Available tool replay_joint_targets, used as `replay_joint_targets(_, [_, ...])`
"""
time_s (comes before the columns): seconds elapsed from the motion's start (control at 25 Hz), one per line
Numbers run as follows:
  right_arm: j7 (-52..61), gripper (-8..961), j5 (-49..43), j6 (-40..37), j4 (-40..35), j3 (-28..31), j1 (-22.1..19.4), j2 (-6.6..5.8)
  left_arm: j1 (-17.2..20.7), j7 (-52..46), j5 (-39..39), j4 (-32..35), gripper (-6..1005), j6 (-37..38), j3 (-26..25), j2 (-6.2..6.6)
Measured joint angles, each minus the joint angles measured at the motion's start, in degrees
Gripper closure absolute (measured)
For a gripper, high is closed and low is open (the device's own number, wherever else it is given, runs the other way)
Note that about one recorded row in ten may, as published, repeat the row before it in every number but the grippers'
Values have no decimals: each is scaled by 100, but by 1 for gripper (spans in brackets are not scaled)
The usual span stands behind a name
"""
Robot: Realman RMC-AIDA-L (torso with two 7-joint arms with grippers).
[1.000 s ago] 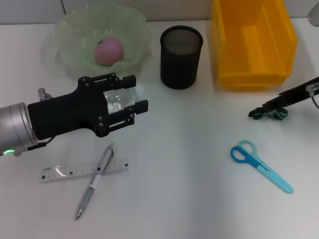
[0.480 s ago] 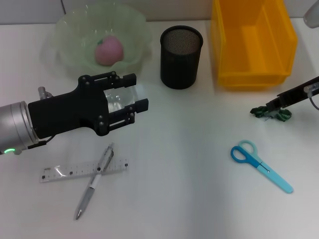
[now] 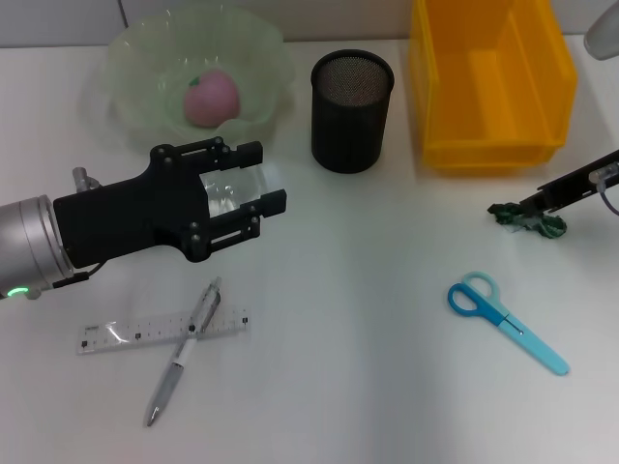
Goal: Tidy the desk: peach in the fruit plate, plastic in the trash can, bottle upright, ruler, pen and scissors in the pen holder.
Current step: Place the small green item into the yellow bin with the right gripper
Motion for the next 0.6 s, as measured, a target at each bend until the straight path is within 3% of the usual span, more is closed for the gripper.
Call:
replay_joint_targets(0.32, [-14, 828, 14, -41, -179, 3, -24, 8, 0, -1, 0, 0, 418, -29, -7, 0])
replay_joint_targets(0.4, [-15, 949, 17, -54, -184, 3, -21, 8, 0, -1, -1, 0, 418, -48, -8, 0])
replay_joint_targets(0.6, [-17, 953, 18, -60, -198, 3, -18, 8, -11, -1, -3, 0, 418, -78, -9, 0])
